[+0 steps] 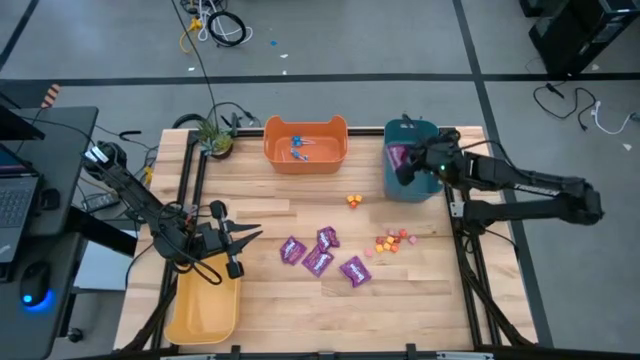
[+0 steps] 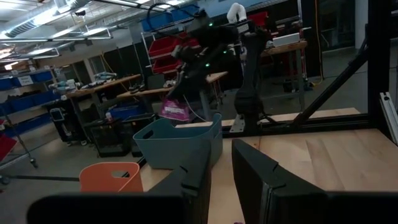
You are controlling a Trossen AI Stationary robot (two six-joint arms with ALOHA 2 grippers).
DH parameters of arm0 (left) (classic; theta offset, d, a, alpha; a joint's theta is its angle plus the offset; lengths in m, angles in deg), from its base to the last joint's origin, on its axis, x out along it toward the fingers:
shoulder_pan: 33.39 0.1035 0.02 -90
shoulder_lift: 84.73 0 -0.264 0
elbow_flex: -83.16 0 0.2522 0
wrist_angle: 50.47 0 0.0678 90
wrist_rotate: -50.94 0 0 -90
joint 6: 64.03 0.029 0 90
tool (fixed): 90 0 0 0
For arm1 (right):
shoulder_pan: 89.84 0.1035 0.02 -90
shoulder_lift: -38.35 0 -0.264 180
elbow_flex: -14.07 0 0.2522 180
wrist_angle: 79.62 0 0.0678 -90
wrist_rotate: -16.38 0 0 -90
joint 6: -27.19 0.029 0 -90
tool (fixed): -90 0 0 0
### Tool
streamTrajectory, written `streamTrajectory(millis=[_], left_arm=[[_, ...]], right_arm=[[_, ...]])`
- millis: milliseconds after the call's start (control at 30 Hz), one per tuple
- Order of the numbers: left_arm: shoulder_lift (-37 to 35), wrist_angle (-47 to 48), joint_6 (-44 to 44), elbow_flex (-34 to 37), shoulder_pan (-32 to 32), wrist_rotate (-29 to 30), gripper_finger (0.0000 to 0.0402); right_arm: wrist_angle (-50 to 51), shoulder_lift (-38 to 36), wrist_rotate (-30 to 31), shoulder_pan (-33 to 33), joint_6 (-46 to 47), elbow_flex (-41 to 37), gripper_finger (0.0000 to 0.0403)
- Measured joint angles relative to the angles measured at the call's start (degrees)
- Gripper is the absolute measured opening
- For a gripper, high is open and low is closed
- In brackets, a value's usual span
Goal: Sort candy
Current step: Put the top right purple candy into the blue bin
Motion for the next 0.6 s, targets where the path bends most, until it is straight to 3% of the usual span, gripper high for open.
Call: streamTrajectory(millis=[300, 600], left_arm=[[0.0, 0.1, 0.0, 0.0, 0.0, 0.0, 0.0067], [0.0, 0.9, 0.0, 0.0, 0.0, 0.0, 0.0067]], right_arm=[[1.0, 4.9, 0.5, -11.5, -2.0, 0.0, 0.0], [0.5, 14.6, -1.1, -17.2, -4.1, 0.0, 0.0]])
